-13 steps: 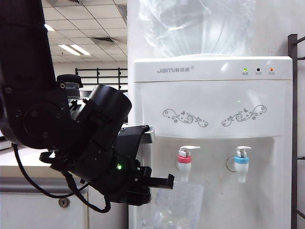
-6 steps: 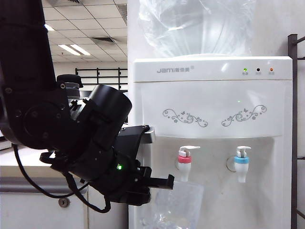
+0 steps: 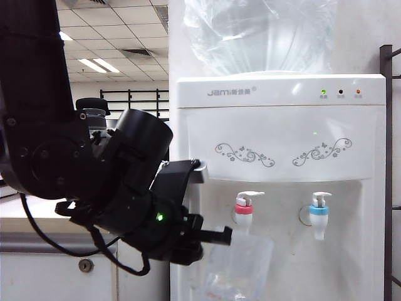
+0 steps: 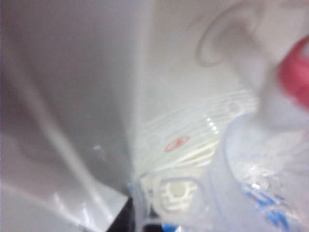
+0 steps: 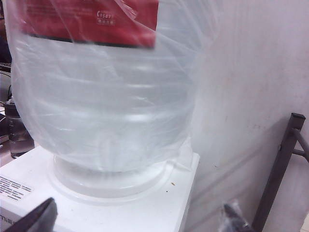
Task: Pick up the plastic mug from the left desk, go to the hot water outlet of the water dispenser, press the vertical switch to get some water, then put the mug back on the desk.
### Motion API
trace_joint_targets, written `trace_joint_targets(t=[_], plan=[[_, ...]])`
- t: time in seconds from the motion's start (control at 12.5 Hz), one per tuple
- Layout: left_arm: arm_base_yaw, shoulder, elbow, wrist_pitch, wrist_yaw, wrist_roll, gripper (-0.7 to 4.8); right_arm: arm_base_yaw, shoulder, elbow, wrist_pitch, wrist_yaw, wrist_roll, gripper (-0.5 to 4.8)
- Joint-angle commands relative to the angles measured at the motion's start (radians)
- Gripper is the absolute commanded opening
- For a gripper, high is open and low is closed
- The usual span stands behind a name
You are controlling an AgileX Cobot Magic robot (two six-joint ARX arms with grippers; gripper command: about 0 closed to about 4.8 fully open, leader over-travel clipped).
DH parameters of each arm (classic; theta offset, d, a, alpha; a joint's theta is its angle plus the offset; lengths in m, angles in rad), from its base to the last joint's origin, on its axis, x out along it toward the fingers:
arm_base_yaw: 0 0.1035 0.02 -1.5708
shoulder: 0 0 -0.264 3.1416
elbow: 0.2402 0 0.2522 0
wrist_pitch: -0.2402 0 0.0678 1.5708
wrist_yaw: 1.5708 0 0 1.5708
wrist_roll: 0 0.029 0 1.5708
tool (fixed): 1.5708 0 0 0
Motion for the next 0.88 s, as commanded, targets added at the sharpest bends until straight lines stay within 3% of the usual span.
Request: trace_joint_targets(t=[0.08,0.88], plan=[[0.003,-0.028,0.062,0.195,-0.004,0.017,-0.06,0.002,0.003,0.001,0.003,-0.003,-0.002,4.40],[0.017,-0.027,0.130,0.134,-0.003,0.016,-0.06,0.002,0.018,-0.005,-0.057,-0.051,0.002,4.40]])
